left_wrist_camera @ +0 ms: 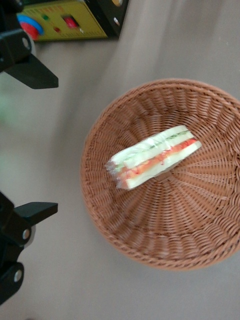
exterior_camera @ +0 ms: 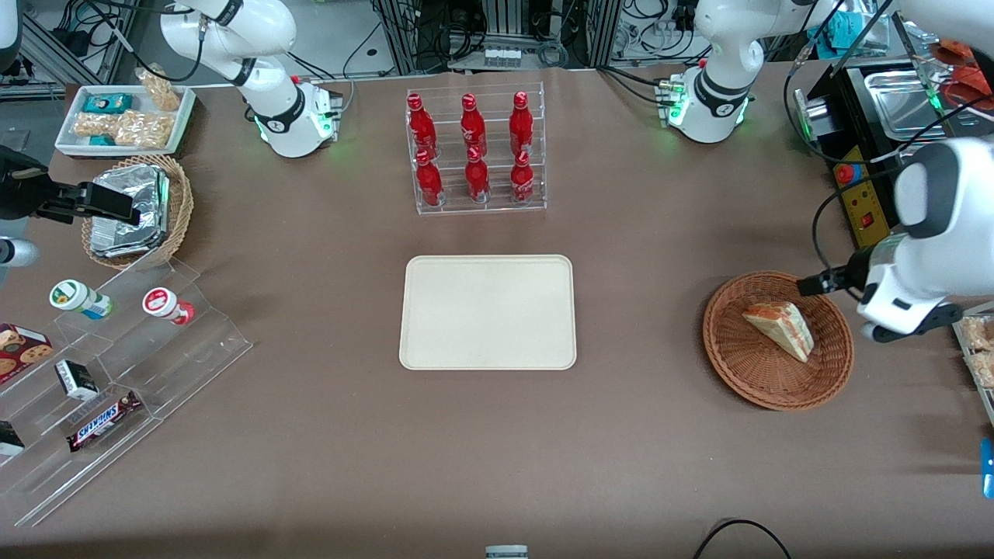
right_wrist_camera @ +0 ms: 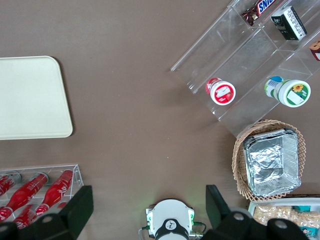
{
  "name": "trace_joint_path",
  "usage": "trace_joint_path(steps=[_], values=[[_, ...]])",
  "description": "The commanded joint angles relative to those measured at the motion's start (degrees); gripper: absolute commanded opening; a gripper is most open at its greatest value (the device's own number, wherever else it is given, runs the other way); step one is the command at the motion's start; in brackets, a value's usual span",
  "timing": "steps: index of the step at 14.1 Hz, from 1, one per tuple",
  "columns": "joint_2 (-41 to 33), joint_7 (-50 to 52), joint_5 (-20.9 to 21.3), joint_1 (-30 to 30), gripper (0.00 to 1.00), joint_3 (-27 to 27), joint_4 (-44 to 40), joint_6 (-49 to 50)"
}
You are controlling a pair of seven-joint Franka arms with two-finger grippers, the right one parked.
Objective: Place sandwich from basket to tray
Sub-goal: 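Move the left gripper over the sandwich in the wicker basket, then lower the open left gripper around the wrapped sandwich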
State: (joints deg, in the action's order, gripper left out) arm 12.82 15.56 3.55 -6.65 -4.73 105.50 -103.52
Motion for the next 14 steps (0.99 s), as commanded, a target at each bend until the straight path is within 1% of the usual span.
trace_joint_path(steps=[1, 4, 5, 6, 9, 14], values=[[-2.3, 0.8, 0.5, 0.3, 1.00, 0.7, 11.0, -13.4], [-1.4, 5.9, -0.3, 0.2, 1.00, 2.3, 19.8, -29.6], [-0.5, 8.0, -0.3, 0.2, 1.00, 2.3, 20.7, -32.2], [0.6, 10.3, -0.3, 0.2, 1.00, 2.4, 20.7, -33.1], [2.4, 11.9, -0.6, 0.2, 1.00, 2.4, 20.7, -34.2], [2.1, 20.9, -0.5, 0.8, 1.00, 2.2, 18.1, -33.5]])
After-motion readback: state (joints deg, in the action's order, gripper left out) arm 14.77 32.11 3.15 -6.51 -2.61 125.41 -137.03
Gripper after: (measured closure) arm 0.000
